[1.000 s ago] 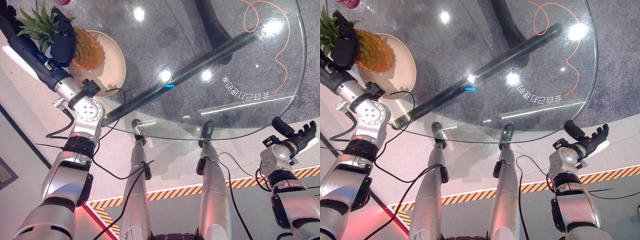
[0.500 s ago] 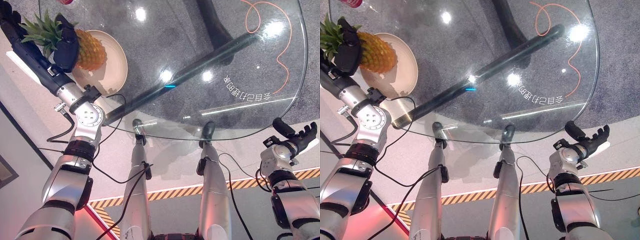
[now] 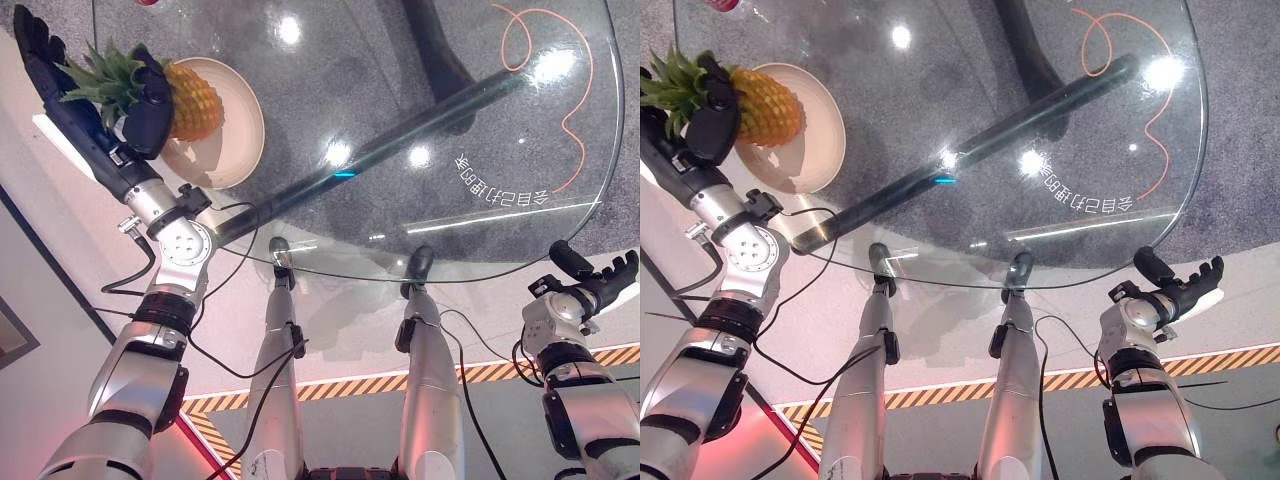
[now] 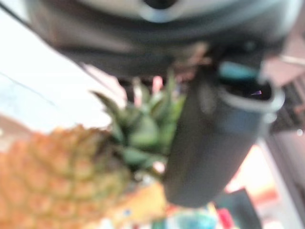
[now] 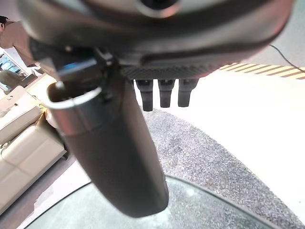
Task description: Pick up the fruit to the plate
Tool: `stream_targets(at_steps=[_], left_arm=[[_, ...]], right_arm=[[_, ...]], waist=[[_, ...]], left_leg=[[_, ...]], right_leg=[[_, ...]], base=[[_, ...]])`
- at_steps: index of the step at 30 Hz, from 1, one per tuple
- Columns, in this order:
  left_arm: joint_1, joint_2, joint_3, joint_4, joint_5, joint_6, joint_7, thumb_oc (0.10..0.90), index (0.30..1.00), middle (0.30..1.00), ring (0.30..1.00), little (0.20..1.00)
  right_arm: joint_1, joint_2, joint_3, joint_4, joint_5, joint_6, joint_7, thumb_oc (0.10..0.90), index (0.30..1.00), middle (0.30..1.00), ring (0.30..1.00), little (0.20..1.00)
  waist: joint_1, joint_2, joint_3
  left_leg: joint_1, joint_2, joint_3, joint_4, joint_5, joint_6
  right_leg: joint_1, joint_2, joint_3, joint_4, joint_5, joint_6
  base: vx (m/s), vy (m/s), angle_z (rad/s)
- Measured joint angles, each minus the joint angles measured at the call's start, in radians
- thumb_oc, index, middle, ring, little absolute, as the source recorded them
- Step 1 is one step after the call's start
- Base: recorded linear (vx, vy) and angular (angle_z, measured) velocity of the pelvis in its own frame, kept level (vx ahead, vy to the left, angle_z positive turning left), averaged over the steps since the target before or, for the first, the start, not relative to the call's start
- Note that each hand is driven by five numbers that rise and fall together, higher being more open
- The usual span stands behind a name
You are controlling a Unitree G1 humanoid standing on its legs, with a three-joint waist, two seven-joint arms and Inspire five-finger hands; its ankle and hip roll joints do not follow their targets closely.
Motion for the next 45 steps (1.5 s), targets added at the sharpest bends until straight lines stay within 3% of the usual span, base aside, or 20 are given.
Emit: stream_targets(at_steps=[18,45], left_arm=[[0.071,-0.002,0.000,-0.002,-0.026,0.006,-0.083,0.800,0.900,0.900,0.900,0.900],[0.108,-0.003,0.000,-0.072,-0.040,0.006,-0.131,0.800,0.900,0.900,0.900,0.900]], right_arm=[[-0.057,0.000,0.000,0.009,0.026,0.002,0.023,0.800,0.900,0.900,0.900,0.900],[-0.053,0.001,-0.018,0.012,0.028,0.002,0.031,0.800,0.900,0.900,0.900,0.900]], waist=[[0.031,0.000,0.000],[0.031,0.000,0.000]], left_leg=[[0.029,-0.005,-0.045,0.030,0.000,-0.001],[0.035,-0.010,-0.051,0.032,-0.002,0.003]], right_leg=[[0.044,-0.016,-0.038,0.077,-0.045,0.000],[0.045,-0.025,-0.045,0.105,-0.061,-0.002]], base=[[-0.01,-0.031,0.07],[0.00,0.001,0.01]])
